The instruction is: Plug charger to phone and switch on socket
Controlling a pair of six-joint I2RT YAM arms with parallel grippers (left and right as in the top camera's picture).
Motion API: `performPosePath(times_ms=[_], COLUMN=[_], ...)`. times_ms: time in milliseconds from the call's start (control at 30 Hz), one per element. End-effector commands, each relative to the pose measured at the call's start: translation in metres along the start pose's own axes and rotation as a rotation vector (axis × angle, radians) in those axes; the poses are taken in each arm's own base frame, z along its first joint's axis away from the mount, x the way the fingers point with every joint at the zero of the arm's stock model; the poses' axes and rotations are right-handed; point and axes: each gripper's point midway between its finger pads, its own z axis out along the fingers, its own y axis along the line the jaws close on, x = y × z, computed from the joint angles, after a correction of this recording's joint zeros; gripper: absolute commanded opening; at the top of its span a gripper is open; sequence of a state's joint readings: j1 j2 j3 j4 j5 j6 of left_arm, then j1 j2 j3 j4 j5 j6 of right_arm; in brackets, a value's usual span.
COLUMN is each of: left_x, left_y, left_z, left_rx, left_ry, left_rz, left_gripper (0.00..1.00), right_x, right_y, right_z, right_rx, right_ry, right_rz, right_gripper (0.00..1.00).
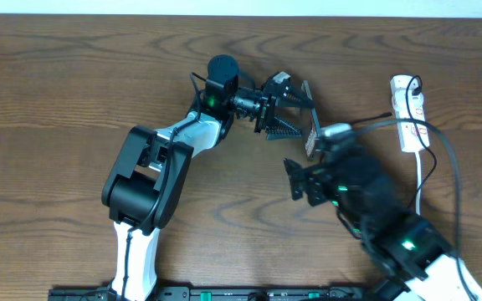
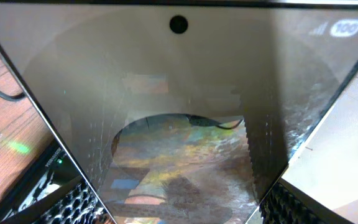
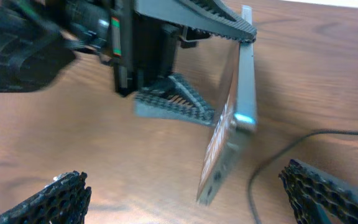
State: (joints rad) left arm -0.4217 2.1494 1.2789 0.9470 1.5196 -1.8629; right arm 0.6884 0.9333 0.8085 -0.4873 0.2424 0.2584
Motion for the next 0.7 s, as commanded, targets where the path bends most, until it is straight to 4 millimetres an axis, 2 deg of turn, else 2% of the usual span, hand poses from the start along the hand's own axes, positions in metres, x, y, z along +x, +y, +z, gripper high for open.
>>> performPosePath(times_ms=[0, 133, 367, 467, 667], left_x=[0.002, 0.002, 0.002, 0.002, 0.002], left_y=[-0.006, -0.006, -0.006, -0.006, -0.006], left_z=[0.0, 0.0, 0.0, 0.0, 0.0], left_rx=[0.001, 0.0, 0.0, 0.0, -0.001], left_ry=[0.007, 0.007, 0.007, 0.008, 0.011], left_rz=[0.027, 0.027, 0.027, 0.027, 0.027], left_gripper=[0.63, 0.63, 0.63, 0.63, 0.63], right_x=[-0.003, 0.001, 0.01, 0.007, 0.007], right_y=[-0.026, -0.029, -0.024, -0.017, -0.01], right_z=[0.011, 0.023, 0.039, 0.041, 0.044], right_rx=[0.271, 0.368, 0.363, 0.329, 0.29], right_ry=[-0.043, -0.053, -0.034, -0.042, -0.041], right_rz=[-0.059, -0.03, 0.044, 0.057, 0.066], right_gripper=[0.99, 0.95, 0.9, 0.82, 0.55])
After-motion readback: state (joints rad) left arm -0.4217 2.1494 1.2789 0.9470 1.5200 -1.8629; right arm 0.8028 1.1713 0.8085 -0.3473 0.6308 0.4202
